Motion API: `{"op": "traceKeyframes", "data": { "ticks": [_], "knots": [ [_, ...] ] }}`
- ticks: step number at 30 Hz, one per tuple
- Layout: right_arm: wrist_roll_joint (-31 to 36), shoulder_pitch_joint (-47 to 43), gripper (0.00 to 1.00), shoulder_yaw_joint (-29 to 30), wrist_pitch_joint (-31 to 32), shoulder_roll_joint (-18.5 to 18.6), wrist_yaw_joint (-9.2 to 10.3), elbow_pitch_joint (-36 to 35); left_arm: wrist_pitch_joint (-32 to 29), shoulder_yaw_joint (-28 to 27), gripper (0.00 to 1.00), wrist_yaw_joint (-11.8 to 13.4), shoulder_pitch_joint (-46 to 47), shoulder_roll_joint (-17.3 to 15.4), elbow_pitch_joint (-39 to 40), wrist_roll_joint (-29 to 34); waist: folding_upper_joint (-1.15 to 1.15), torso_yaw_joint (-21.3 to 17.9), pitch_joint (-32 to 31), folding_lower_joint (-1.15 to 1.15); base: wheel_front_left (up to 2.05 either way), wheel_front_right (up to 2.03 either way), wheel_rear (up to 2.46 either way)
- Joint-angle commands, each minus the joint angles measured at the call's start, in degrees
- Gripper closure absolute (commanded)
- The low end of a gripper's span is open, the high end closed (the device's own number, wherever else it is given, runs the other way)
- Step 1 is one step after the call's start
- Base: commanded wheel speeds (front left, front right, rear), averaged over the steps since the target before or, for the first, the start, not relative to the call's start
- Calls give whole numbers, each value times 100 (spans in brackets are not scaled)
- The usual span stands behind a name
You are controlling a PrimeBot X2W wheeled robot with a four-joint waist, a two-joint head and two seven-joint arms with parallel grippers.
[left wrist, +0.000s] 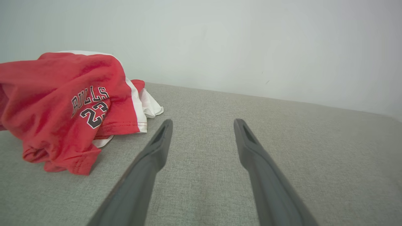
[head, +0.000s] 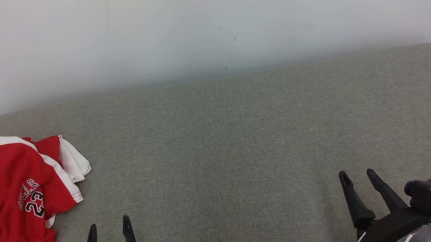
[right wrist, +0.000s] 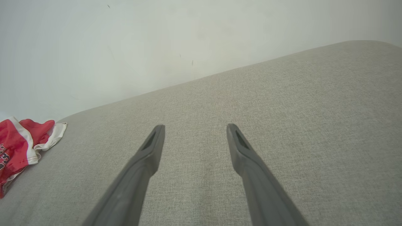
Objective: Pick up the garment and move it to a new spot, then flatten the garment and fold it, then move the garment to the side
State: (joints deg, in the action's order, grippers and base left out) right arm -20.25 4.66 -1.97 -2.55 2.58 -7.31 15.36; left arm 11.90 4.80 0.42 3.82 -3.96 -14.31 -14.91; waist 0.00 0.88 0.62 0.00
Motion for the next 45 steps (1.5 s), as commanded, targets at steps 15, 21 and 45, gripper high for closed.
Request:
{"op": "traceKeyframes", "data": {
  "ticks": [15, 21, 45],
  "knots": [
    [665, 15, 0, -85, -124, 40, -24, 69, 212, -47, 0, -82, -83, 11, -53, 655, 0, -15, -28, 0, 0, 0, 0],
    [809, 24, 0, -74, -148, 40, -26, 111, 280, -110, 0, -114, -113, 46, -163, 728, 0, -15, -34, 0, 0, 0, 0],
    [933, 83, 0, -46, -133, 39, -28, 102, 334, -197, 0, -135, 69, 104, -283, 718, 0, 51, 53, 0, 0, 0, 0]
  ]
}}
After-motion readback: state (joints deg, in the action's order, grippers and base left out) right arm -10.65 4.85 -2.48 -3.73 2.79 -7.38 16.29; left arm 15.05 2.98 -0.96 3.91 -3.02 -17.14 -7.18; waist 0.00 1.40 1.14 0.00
